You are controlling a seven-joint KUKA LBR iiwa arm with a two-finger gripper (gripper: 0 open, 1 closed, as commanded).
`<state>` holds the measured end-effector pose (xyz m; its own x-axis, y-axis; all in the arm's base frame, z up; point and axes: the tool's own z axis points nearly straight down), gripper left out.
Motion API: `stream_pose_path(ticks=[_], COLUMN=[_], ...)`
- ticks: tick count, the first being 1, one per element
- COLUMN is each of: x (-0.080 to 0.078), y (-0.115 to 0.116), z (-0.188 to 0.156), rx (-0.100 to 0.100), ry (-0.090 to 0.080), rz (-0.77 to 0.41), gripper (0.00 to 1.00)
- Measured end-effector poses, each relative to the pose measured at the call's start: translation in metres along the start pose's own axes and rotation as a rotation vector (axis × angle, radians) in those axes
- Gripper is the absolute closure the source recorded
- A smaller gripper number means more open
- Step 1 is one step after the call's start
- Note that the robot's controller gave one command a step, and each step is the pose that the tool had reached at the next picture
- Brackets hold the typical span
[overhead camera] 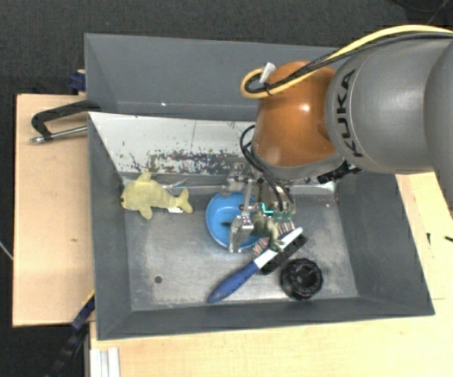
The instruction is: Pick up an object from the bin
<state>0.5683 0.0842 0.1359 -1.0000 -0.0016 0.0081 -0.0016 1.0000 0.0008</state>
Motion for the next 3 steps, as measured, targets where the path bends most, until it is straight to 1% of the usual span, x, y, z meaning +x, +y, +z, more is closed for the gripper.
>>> stream_pose_path(ticks=[1,2,3], x=[-0.017,-0.016,-0.017], y=[-0.019,-0.021,-0.028], z=[0.038,0.041,-0.115], rx=[-0.001,0.0,0.001], ry=[-0.016,-0.011,-0.024], rz=[-0.147,-0.144,-0.191], gripper=[0.0,1.0,1.0])
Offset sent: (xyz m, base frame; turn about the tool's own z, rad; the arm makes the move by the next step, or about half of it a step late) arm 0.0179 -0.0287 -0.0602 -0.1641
